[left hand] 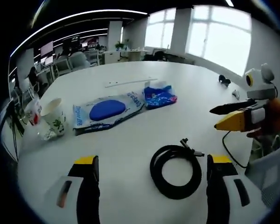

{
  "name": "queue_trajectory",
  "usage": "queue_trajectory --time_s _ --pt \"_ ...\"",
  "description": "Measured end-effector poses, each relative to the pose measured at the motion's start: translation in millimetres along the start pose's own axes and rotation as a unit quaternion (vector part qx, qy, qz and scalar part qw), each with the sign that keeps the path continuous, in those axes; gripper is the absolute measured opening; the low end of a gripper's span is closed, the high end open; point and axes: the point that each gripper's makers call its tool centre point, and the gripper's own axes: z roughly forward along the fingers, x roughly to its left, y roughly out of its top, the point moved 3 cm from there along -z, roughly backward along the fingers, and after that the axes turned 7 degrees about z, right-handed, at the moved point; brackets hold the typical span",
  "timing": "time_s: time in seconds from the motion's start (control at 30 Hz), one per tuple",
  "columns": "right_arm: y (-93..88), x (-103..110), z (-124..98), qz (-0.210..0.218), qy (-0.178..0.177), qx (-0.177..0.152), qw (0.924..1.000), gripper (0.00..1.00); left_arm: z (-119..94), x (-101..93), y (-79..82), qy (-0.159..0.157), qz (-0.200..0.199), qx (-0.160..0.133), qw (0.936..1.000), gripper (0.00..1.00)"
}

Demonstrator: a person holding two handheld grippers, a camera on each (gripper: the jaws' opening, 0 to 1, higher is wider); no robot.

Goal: Arrange the tabletop items into an orderly group along one side of the table until the central work area is clear of visible clutter.

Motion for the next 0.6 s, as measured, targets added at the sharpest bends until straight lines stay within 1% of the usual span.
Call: queue_trajectory --time_s 0.17,0.23,0.37,0.53,0.6 --pt "-3.6 0 4 -0.004 -0.009 0.007 0.9999 0.99 0 7.8 -4.0 0.018 -0.004 0.006 0.9998 0.95" --pt "-4.1 1 7 -0.002 -0.015 0.009 0.9998 0.97 1 10.3 -6.0 0.02 -0.007 0.008 0.9997 0.95" --pt "-2.9 3 10 -0.013 -0.026 0.007 0.9996 0.95 2 14.2 -10.4 0.028 -0.011 0.016 0.9994 0.94" --pt "-9.9 5 18 -0.033 -0.042 0.024 0.9983 0.94 7 18.0 -18.0 0.035 -0.01 0.031 0.9989 0.93" --pt "-15.2 7 22 -0.039 -0.047 0.035 0.9975 0.92 13 17.4 -21.8 0.03 -0.008 0.037 0.9988 0.93"
